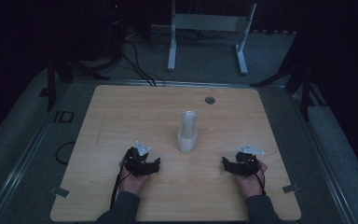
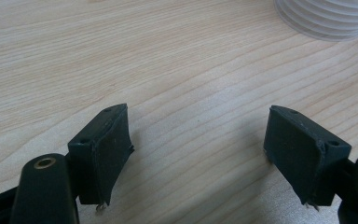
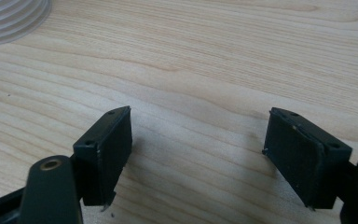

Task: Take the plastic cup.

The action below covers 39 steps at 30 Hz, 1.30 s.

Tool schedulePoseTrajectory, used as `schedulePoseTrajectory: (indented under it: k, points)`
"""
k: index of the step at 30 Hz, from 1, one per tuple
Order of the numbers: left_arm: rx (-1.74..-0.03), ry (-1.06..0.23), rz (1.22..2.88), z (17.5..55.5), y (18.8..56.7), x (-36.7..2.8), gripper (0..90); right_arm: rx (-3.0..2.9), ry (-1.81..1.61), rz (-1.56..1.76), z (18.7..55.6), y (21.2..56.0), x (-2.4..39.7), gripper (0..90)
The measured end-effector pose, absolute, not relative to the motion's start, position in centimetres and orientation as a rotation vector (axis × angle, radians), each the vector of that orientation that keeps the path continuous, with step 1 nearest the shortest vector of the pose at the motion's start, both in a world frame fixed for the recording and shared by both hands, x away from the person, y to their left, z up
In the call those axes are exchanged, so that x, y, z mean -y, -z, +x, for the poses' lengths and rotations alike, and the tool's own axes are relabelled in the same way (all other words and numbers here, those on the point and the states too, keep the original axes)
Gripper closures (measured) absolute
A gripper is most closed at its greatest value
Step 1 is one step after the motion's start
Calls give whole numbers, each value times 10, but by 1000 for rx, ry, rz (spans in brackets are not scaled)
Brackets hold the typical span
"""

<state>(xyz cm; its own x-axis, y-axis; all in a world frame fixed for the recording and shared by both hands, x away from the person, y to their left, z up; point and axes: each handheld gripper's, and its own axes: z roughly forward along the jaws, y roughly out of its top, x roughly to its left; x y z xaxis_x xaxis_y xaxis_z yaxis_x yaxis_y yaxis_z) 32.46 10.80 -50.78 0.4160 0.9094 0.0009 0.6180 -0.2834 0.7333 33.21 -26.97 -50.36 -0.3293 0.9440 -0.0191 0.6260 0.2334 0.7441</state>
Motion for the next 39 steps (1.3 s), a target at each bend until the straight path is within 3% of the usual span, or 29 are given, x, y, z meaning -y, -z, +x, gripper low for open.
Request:
schedulePoseTrajectory:
  k: [6,9,14,24,39]
  points:
    - [-1295,-567,2010,324,508,-107,223,-2038,-893,1439,332,504,269,228]
    - [-1270,-550,2029,324,508,-105,170,-2037,-891,1441,332,504,269,232]
    - [-1267,-539,2020,321,505,-105,244,-2035,-911,1428,329,501,268,263]
    - [-1151,-567,1986,324,477,-94,244,-2024,-1005,1299,323,464,256,319]
    - [-967,-455,1927,339,455,-68,243,-2044,-1136,1155,337,416,223,351]
